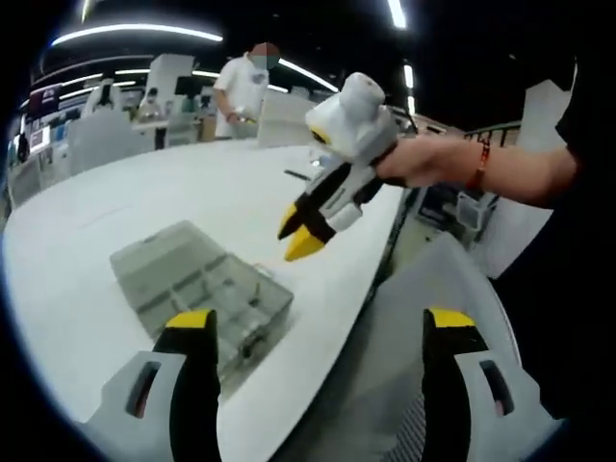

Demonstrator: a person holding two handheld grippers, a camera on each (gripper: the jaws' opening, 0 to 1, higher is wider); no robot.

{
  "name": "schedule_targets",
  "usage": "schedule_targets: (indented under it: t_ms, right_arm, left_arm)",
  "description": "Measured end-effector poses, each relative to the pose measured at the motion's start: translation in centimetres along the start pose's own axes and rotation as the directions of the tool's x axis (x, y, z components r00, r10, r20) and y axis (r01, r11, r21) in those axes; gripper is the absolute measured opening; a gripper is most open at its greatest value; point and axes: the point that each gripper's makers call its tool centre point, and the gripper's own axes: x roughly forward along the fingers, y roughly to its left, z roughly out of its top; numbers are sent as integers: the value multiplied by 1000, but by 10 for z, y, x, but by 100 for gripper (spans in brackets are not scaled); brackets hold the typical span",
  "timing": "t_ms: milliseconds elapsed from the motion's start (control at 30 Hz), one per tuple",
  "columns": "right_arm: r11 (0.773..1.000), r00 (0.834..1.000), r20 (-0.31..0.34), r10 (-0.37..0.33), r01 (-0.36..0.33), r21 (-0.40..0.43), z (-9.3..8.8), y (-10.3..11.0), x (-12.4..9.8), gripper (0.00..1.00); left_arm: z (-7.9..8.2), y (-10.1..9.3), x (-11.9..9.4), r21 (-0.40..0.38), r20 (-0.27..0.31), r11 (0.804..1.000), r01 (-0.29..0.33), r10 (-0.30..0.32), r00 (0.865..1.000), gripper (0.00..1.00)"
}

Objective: Insert the divider into the dual guide fixture by aligning both edges with the guide slots and pushing it downward to the bottom, including one-sided entry, uneven engagement, binding, and posture correction.

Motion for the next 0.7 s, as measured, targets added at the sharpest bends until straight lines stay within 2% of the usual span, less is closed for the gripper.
schedule_targets:
  t_ms: [333, 700]
  right_arm:
    - [995, 999, 15, -49, 47, 90, -10, -7, -1, 25]
    - [985, 996, 18, -82, 78, 154, -15, -14, 8, 32]
  left_arm:
    - [-1, -4, -3, 12, 7, 1000, 15, -15, 1000, 87]
    - [1, 4, -1, 13, 9, 1000, 22, -22, 1000, 87]
